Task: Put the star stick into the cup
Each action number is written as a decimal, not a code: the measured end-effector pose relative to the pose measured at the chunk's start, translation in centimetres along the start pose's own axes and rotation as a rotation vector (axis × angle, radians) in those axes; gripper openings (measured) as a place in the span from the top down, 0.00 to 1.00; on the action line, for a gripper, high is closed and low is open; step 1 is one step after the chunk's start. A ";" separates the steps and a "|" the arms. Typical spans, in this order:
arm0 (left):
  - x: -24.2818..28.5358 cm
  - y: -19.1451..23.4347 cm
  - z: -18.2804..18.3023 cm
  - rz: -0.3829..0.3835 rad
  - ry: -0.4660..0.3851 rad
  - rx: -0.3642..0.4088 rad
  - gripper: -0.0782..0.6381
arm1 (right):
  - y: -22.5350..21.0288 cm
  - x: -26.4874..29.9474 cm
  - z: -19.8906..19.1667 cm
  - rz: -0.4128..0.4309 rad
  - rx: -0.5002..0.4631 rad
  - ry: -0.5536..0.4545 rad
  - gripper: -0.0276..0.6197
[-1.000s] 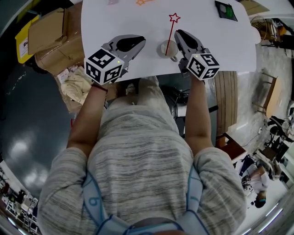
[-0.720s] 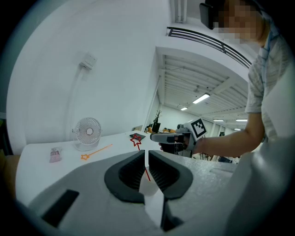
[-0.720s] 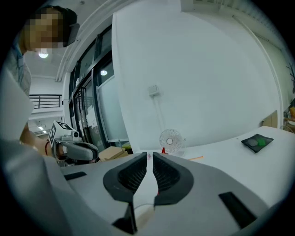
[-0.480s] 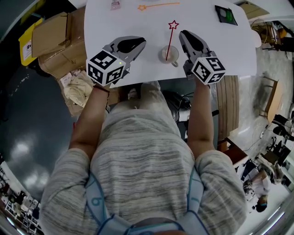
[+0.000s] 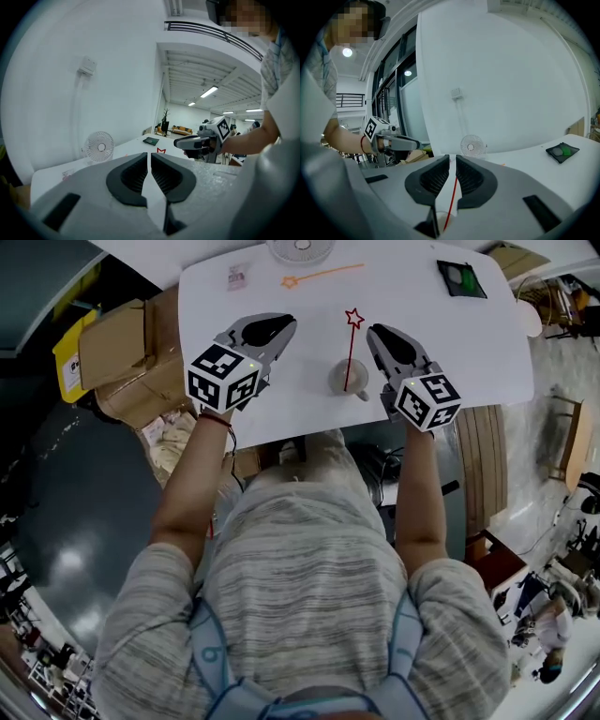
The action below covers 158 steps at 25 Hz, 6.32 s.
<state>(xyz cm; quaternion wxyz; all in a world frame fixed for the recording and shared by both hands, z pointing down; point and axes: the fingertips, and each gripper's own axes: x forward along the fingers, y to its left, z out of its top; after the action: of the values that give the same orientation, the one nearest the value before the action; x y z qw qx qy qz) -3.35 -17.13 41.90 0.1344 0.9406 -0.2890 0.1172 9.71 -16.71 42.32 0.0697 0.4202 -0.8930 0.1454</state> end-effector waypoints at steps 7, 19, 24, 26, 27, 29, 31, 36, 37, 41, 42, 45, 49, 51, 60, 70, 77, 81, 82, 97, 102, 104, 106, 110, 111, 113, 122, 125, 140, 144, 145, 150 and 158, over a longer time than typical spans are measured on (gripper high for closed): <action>4.6 2.9 0.3 -0.008 0.111 0.063 0.84 | -2.2 0.0 -0.4 -0.012 0.022 0.012 0.92; 12.5 8.5 -0.9 -0.028 0.278 0.136 0.78 | -6.7 0.9 -1.4 -0.051 0.066 0.027 0.92; 15.4 10.8 -2.0 -0.032 0.373 0.181 0.78 | -8.2 1.4 -1.8 -0.057 0.078 0.037 0.92; 16.3 11.5 -2.6 -0.032 0.402 0.188 0.78 | -8.6 1.6 -2.2 -0.056 0.084 0.041 0.92; 16.8 11.8 -2.9 -0.031 0.416 0.188 0.78 | -8.9 1.8 -2.4 -0.055 0.088 0.042 0.92; 17.7 12.5 -3.7 -0.027 0.444 0.187 0.78 | -9.4 2.0 -2.6 -0.056 0.098 0.044 0.92; 18.5 13.0 -4.4 -0.024 0.473 0.192 0.78 | -9.8 2.2 -2.8 -0.058 0.107 0.042 0.92; 20.5 14.4 -6.0 -0.018 0.542 0.216 0.78 | -11.0 2.6 -3.2 -0.061 0.110 0.052 0.92; 20.8 14.7 -6.4 -0.015 0.558 0.222 0.78 | -11.2 2.6 -3.3 -0.062 0.112 0.053 0.92; 22.1 16.1 -8.5 0.010 0.646 0.275 0.78 | -12.3 2.6 -3.6 -0.070 0.128 0.053 0.92; 22.3 16.5 -9.2 0.017 0.673 0.291 0.78 | -12.6 2.6 -3.7 -0.071 0.131 0.055 0.92; 23.0 17.4 -11.2 0.028 0.749 0.323 0.78 | -13.3 2.6 -4.0 -0.074 0.138 0.061 0.92; 23.8 18.2 -12.5 0.039 0.800 0.338 0.78 | -14.2 2.8 -4.3 -0.078 0.149 0.062 0.92; 24.0 18.6 -13.0 0.045 0.822 0.348 0.78 | -14.5 2.9 -4.5 -0.079 0.155 0.063 0.92; 24.5 19.3 -14.8 0.046 0.938 0.424 0.79 | -15.4 3.4 -4.1 -0.077 0.166 0.057 0.92; 24.5 18.9 -15.4 -0.036 0.999 0.360 0.84 | -16.3 2.8 -4.4 -0.091 0.181 0.051 0.92; 24.4 18.8 -15.4 -0.019 0.987 0.400 0.85 | -16.3 2.0 -4.5 -0.105 0.183 0.049 0.92; 24.4 18.9 -15.3 -0.003 0.970 0.404 0.85 | -16.3 1.7 -4.2 -0.112 0.174 0.047 0.92; 24.4 18.9 -15.2 0.000 0.968 0.408 0.85 | -16.3 1.6 -4.1 -0.114 0.172 0.046 0.92; 21.3 15.5 -8.7 0.035 0.775 0.392 0.85 | -13.9 1.1 -3.2 -0.099 0.122 0.042 0.92; 19.2 12.5 -7.0 -0.012 0.777 0.422 0.85 | -12.0 1.8 -2.4 -0.060 -0.057 0.116 0.92; 18.6 11.0 -6.4 -0.049 0.781 0.429 0.85 | -11.6 2.4 -1.9 -0.044 -0.159 0.156 0.92; 18.1 9.7 -5.7 -0.082 0.790 0.448 0.85 | -11.1 2.9 -0.8 -0.032 -0.258 0.185 0.92; 17.0 7.5 -3.7 -0.105 0.806 0.532 0.85 | -9.4 3.7 1.8 -0.016 -0.457 0.217 0.92; 16.7 6.9 -3.0 -0.105 0.803 0.550 0.85 | -8.8 3.8 2.4 -0.014 -0.516 0.228 0.92; 16.0 5.8 -1.7 -0.098 0.793 0.586 0.85 | -7.5 4.0 3.2 -0.011 -0.644 0.255 0.92; 12.7 1.8 2.6 -0.059 0.769 0.710 0.85 | -2.3 4.4 5.4 -0.036 -1.101 0.295 0.92; 11.6 0.5 3.2 -0.064 0.770 0.738 0.85 | -0.8 4.7 5.4 -0.031 -1.267 0.336 0.92; 7.1 -3.2 3.9 -0.034 0.787 0.775 0.85 | 3.2 4.6 3.7 -0.037 -1.481 0.473 0.81; 6.3 -3.6 3.9 -0.023 0.794 0.774 0.85 | 4.2 4.6 3.4 -0.020 -1.501 0.463 0.84; 6.1 -3.6 3.8 -0.020 0.796 0.773 0.85 | 4.4 4.6 3.4 -0.020 -1.512 0.460 0.86; 5.5 -4.2 3.5 -0.015 0.800 0.773 0.85 | 5.0 4.5 2.5 -0.019 -1.523 0.454 0.92; 4.9 -4.0 3.0 -0.001 0.772 0.787 0.85 | 5.8 4.8 3.0 -0.039 -1.579 0.411 0.93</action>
<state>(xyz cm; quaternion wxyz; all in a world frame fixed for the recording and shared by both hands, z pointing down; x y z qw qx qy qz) 3.30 -17.40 39.81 -0.1311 0.8088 -0.1524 0.5527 2.23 -17.66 39.49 0.5101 0.2275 -0.6943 -0.4538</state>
